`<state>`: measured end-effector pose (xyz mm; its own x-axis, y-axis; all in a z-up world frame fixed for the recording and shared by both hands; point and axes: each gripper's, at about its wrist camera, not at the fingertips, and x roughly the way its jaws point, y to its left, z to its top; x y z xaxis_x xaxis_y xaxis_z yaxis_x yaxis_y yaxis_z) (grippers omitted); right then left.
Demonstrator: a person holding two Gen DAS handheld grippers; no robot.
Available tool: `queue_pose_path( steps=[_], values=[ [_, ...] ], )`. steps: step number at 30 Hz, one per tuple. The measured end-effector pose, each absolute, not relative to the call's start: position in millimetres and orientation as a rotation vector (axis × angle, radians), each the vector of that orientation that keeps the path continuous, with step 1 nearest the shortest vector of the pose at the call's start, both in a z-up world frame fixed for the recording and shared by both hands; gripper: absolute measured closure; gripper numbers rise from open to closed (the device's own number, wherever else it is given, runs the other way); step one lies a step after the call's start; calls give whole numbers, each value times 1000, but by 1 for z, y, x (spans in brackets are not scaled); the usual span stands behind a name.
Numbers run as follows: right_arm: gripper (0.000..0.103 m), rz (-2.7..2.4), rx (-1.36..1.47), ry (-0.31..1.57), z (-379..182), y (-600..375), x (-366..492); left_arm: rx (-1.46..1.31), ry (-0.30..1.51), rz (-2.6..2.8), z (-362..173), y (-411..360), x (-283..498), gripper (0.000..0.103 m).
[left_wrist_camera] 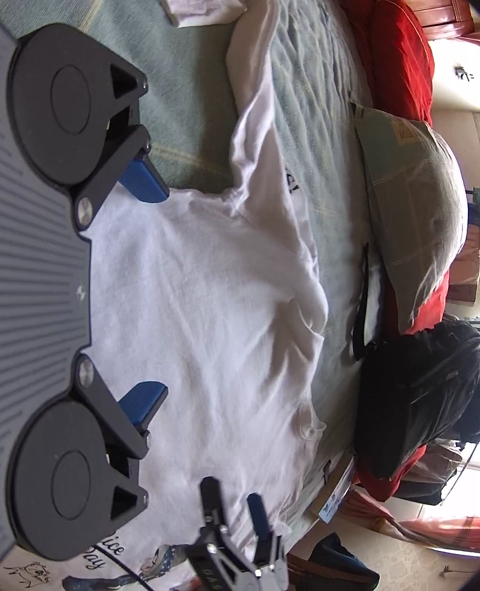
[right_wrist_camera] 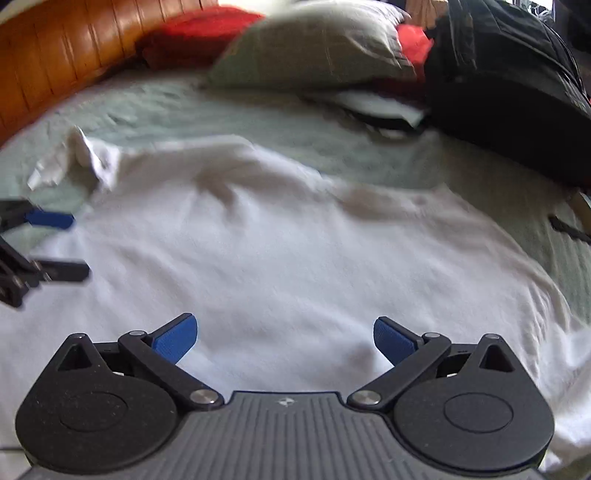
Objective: Fold clothes
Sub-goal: 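Move the left gripper to the shirt shoulder near the collar, then grasp the shirt shoulder edge with the left gripper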
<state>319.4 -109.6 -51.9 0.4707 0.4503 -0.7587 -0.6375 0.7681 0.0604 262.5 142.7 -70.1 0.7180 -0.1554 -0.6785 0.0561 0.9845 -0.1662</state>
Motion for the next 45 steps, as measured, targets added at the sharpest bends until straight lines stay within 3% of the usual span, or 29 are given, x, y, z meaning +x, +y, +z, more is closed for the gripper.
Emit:
queue_pose_path(
  steps=[4, 9, 18, 22, 30, 32, 36, 42, 45],
  values=[
    [0, 722, -249, 771, -33, -83, 334, -166, 725, -132, -57, 148, 274, 1],
    [0, 701, -206, 789, -53, -64, 359, -203, 679, -149, -41, 155, 288, 1],
    [0, 758, -98, 750, -92, -91, 367, -25, 822, -244, -93, 121, 294, 1],
    [0, 805, 17, 744, -93, -107, 373, -42, 917, -230, -70, 121, 313, 1],
    [0, 824, 105, 747, -95, -115, 378, 20, 811, -120, -30, 150, 402, 1],
    [0, 821, 93, 744, -95, -113, 377, 67, 837, -66, -43, 161, 427, 4],
    [0, 824, 101, 744, -97, -115, 379, 112, 902, -98, -72, 171, 445, 25],
    [0, 820, 91, 738, -96, -114, 377, 126, 896, -230, -87, 169, 438, 25],
    [0, 816, 80, 735, -97, -112, 376, 92, 911, -262, -88, 171, 446, 33]
  ],
)
